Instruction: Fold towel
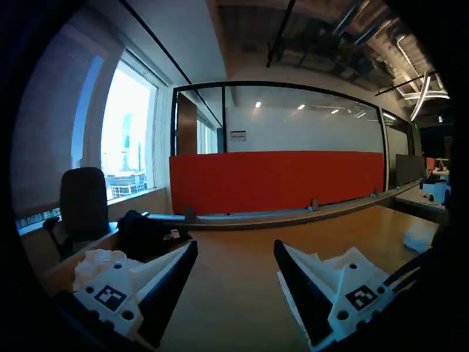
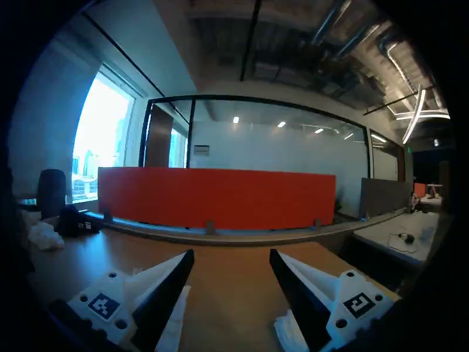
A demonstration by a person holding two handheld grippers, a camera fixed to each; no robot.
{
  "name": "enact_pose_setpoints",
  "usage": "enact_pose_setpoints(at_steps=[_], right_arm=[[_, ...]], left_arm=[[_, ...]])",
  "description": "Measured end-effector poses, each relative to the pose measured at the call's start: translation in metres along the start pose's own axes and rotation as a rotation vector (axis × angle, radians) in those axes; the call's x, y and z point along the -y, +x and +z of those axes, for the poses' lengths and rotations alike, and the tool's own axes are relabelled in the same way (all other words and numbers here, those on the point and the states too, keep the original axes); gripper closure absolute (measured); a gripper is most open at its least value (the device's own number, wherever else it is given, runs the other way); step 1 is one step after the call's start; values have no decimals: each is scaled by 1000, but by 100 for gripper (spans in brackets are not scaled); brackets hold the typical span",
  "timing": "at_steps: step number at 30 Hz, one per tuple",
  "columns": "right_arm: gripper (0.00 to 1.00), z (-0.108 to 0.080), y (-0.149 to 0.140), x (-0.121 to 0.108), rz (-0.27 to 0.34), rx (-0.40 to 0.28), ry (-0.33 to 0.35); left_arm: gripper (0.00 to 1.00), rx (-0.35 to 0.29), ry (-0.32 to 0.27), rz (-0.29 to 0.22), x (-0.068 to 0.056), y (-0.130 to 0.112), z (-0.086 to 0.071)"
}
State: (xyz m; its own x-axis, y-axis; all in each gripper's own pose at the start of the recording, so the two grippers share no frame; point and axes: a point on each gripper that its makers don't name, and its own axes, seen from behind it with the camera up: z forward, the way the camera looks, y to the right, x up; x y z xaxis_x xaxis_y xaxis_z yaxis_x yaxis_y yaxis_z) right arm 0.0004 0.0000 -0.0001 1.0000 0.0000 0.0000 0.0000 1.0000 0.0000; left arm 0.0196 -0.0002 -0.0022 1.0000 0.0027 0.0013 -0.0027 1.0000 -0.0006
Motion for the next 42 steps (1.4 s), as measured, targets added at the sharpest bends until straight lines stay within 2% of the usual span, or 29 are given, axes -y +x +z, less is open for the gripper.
enact_pose_setpoints(at_steps=[6, 15, 21, 30, 39, 42], right_arm=[[0, -4, 36, 0, 3, 1, 2], [0, -3, 63, -3, 2, 20, 21], [0, -1, 65, 2, -35, 52, 69], [0, -4, 49, 23, -140, 142, 191], [0, -16, 23, 45, -215, 267, 320], [0, -21, 14, 55, -218, 308, 371]], left_arm=[[3, 6, -12, 4, -5, 40, -4], [4, 39, -26, 18, -8, 67, -6], [3, 77, -62, 56, -14, 69, -7], [3, 149, -151, 130, -29, 63, -7], [3, 216, -223, 164, -38, 54, -11], [3, 247, -250, 161, -43, 46, -13]])
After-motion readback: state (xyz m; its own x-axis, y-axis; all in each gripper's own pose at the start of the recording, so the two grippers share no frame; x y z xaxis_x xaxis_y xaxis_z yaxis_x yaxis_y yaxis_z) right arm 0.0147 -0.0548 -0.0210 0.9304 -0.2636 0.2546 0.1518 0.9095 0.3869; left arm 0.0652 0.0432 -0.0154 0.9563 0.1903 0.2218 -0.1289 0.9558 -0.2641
